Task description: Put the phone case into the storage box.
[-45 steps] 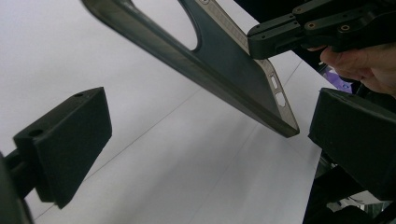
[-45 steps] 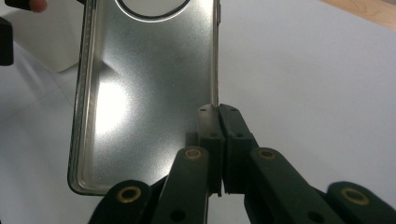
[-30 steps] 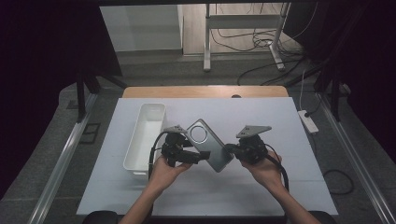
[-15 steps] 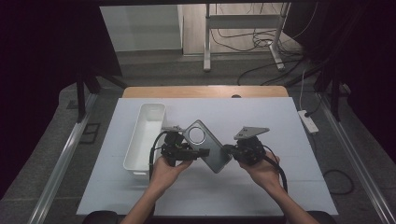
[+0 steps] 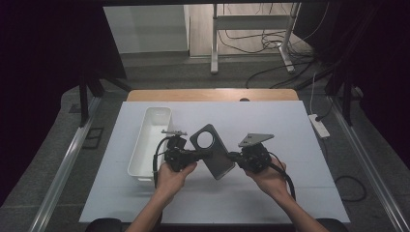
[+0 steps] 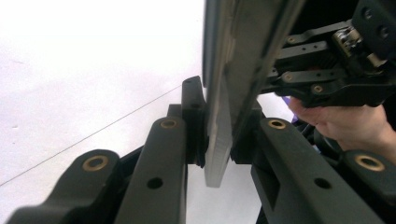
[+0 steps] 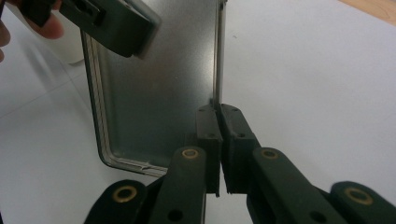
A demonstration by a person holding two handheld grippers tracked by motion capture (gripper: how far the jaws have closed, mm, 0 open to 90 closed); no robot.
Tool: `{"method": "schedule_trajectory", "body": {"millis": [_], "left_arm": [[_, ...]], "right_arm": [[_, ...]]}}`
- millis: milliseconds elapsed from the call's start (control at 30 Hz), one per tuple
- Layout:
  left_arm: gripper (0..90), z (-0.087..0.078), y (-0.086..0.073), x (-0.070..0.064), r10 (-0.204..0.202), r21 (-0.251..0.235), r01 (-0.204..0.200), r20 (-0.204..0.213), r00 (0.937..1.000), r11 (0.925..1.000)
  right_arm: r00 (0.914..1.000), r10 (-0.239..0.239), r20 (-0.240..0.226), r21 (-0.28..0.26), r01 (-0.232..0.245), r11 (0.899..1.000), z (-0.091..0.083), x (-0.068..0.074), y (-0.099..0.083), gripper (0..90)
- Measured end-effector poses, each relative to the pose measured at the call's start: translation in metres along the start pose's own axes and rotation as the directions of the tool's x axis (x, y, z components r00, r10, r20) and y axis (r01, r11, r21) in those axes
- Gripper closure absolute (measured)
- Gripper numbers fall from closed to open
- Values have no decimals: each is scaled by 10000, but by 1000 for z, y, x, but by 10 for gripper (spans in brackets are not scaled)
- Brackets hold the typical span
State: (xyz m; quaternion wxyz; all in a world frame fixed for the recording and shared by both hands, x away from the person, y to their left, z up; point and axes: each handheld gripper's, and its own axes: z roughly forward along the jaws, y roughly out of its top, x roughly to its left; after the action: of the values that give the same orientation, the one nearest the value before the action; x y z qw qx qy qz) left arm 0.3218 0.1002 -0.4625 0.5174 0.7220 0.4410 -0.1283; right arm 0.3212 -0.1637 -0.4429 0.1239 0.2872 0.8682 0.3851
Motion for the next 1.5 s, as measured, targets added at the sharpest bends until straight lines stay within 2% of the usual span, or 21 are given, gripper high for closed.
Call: {"method": "schedule_trajectory", "body": {"millis": [100,200,500,633,833,1067,1133,1233,1267,1300,1367,1500], "left_arm": [[795,0,0,-3,29,-4,-29,-176,9998,10000],[796,1,0,-5,178,99,-174,-328,9993,9998],[797,-2,3,-9,633,140,-623,-876,9941,9980],[797,-3,3,-9,734,168,-722,-958,9927,9973],[797,-3,4,-9,1065,458,-1023,-987,9894,9937],[797,-5,6,-7,1468,705,-1429,-548,9876,9872],[796,-7,8,-8,1742,870,-1710,-300,9843,9814],[796,-7,9,-8,1883,890,-1864,-127,9820,9784],[796,-7,9,-9,1960,948,-1947,-42,9806,9763],[796,-7,10,-10,2118,969,-2115,64,9773,9726],[796,-7,10,-11,2203,1000,-2206,144,9753,9702],[796,-6,11,-14,2494,1064,-2533,492,9672,9615]], "right_arm": [[9997,160,-181,-43,-161,9999,0,-2,0,845],[9984,416,-374,-167,-422,9990,-1,-4,0,783],[9978,597,-304,-124,-601,9981,-5,-8,-1,630],[9972,688,-296,-93,-691,9976,-6,-11,-1,586],[9958,797,-443,-129,-804,9967,-7,-15,-1,516],[9941,778,-754,-281,-801,9964,-10,-17,0,438],[9907,791,-1108,-389,-838,9957,-11,-18,1,384],[9895,736,-1240,-476,-801,9957,-11,-17,1,349],[9871,695,-1443,-533,-779,9955,-11,-17,1,320],[9858,665,-1541,-566,-760,9955,-11,-17,1,309],[9848,656,-1605,-597,-761,9953,-10,-16,2,302],[9752,599,-2131,-640,-752,9951,-9,-15,2,297]]}}
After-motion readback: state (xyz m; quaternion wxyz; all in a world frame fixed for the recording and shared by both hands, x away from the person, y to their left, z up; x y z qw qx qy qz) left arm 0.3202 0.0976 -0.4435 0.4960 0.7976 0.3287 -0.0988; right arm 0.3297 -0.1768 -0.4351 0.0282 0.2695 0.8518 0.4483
